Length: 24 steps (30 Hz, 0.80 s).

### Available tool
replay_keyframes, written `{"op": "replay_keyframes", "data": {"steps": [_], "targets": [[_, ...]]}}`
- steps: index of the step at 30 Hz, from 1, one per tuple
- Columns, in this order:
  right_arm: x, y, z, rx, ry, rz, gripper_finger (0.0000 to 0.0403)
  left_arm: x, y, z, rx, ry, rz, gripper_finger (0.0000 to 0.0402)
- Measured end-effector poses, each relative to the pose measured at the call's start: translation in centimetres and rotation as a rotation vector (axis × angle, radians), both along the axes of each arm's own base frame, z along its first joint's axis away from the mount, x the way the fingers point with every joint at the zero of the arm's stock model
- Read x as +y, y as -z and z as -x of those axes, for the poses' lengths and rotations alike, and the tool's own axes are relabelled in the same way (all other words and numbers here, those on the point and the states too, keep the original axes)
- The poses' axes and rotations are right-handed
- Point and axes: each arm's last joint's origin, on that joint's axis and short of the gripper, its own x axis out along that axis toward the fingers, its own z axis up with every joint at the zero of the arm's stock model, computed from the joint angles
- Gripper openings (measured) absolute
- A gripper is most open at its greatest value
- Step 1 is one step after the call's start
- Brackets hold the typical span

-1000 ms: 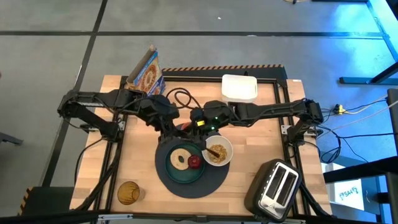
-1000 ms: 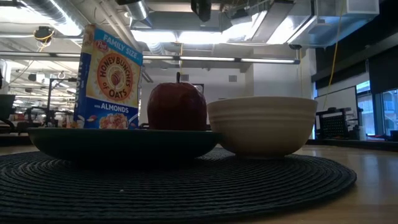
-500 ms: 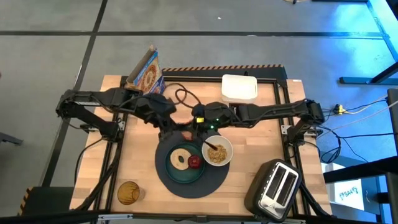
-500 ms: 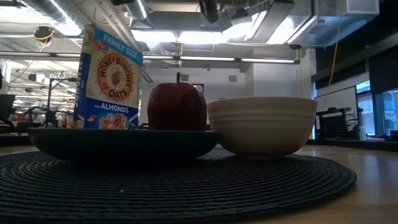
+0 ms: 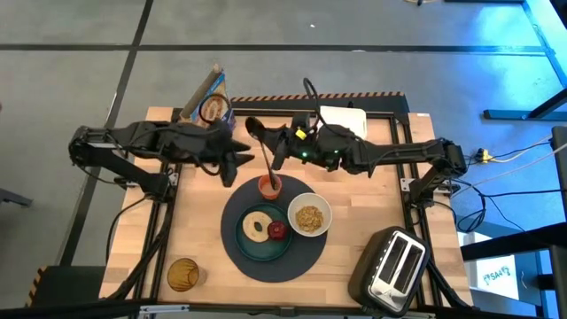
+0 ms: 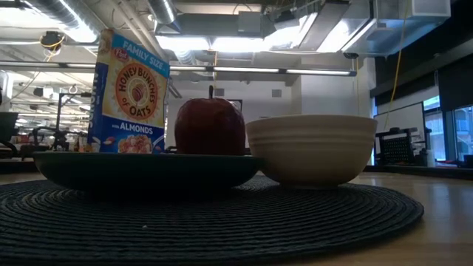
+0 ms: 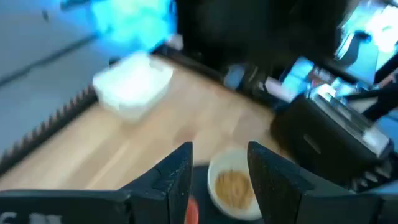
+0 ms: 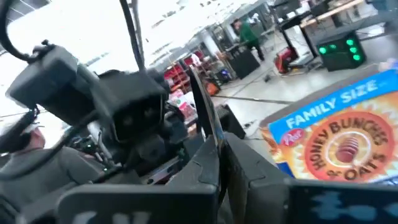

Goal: Arrange a breakfast setting
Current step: Put the spoon on the placemat to the left of the plate

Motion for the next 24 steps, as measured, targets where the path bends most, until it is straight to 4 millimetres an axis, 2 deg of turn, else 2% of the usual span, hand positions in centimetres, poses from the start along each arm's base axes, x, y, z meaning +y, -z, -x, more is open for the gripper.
{"op": "replay_keyframes", "data": {"steps": [7,16,20,24], "targets": [[0.0,-0.1,-0.2,-0.011,-0.004,0.106,0.0001,0.2,-1.8,-0.7,-0.169,0.008,-0.097,0.0148],[0.1,-1.1,-0.1,-0.099,-0.023,0.229,0.0000,1.4,-1.5,-1.5,-0.164,0.027,-0.058,0.0131],[0.1,-1.2,0.0,-0.106,-0.026,0.232,0.0000,1.4,-2.0,-1.8,-0.216,0.084,-0.096,0.0112],[0.2,-1.3,0.0,-0.111,-0.035,0.234,0.0000,1.3,-2.3,-1.9,-0.244,0.119,-0.115,0.0071]]}}
